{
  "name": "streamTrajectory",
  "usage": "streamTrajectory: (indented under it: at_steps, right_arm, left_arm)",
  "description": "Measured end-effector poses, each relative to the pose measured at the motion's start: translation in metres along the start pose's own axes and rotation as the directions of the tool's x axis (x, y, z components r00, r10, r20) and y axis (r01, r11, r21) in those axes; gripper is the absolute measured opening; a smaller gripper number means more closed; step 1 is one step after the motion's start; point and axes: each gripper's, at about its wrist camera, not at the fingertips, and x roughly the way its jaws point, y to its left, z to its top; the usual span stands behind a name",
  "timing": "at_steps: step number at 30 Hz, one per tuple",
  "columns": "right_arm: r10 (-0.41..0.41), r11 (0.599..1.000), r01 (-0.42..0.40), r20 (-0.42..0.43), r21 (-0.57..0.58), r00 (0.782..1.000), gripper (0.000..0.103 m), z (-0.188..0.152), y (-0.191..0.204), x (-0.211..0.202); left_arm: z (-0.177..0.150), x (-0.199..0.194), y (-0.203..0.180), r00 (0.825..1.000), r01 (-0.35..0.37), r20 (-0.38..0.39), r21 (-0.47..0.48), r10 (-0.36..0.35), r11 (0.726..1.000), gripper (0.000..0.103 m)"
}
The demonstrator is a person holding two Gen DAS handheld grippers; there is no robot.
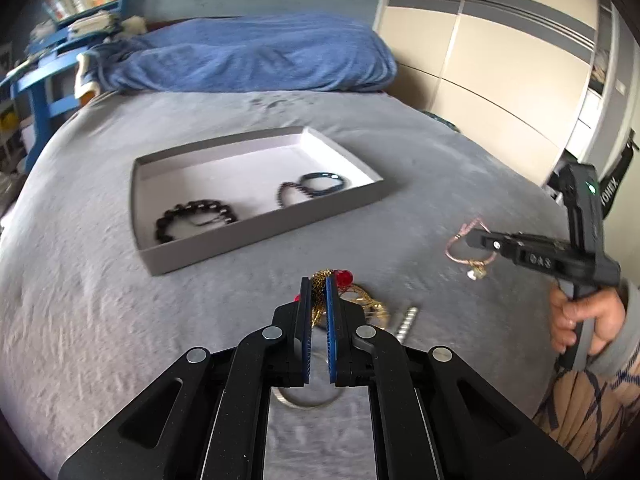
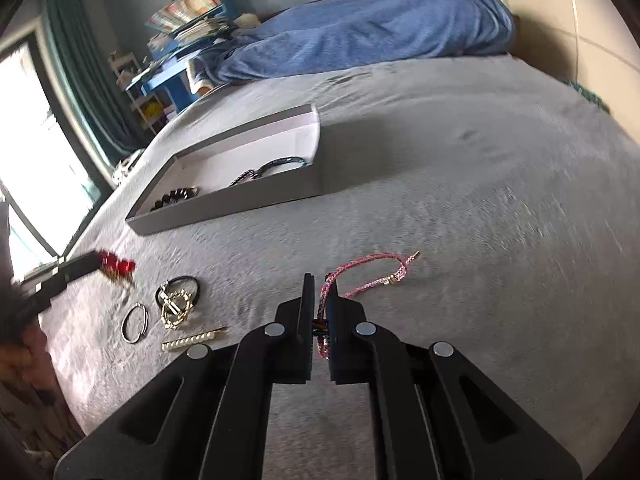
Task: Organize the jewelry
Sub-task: 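Carry the pink cord pendant into the grey tray and open both tools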
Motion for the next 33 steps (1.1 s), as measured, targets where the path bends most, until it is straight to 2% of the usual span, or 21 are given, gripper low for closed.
streamTrajectory:
  at_steps: [6,16,24,33]
  right_arm:
    - [0.023,0.998,-0.022,0.015,-0.059,1.0,0.005,0.006,0.029,0.0]
    - [0.068,0.992,-0.06,0.076,-0.107,0.995,0.005,0.043,0.059,-0.005]
    - [0.104,0.982,-0.089,0.085,-0.168,0.991,0.005,0.081,0.084,0.007]
    - [0.166,0.964,-0.149,0.06,-0.219,0.984,0.005,0.13,0.115,0.038]
  left_arm:
    - [-0.001,-0.002,0.024,1.0,-0.022,-0.001,-0.048,0.022,0.999,0.007]
    - [0.009,0.0,0.037,0.999,-0.038,0.007,-0.058,0.039,0.998,0.007]
    - [0.029,0.006,0.052,0.999,-0.043,0.018,-0.079,0.045,0.996,0.007]
    - [0.063,0.024,0.068,0.999,-0.047,0.023,-0.086,0.049,0.995,0.007]
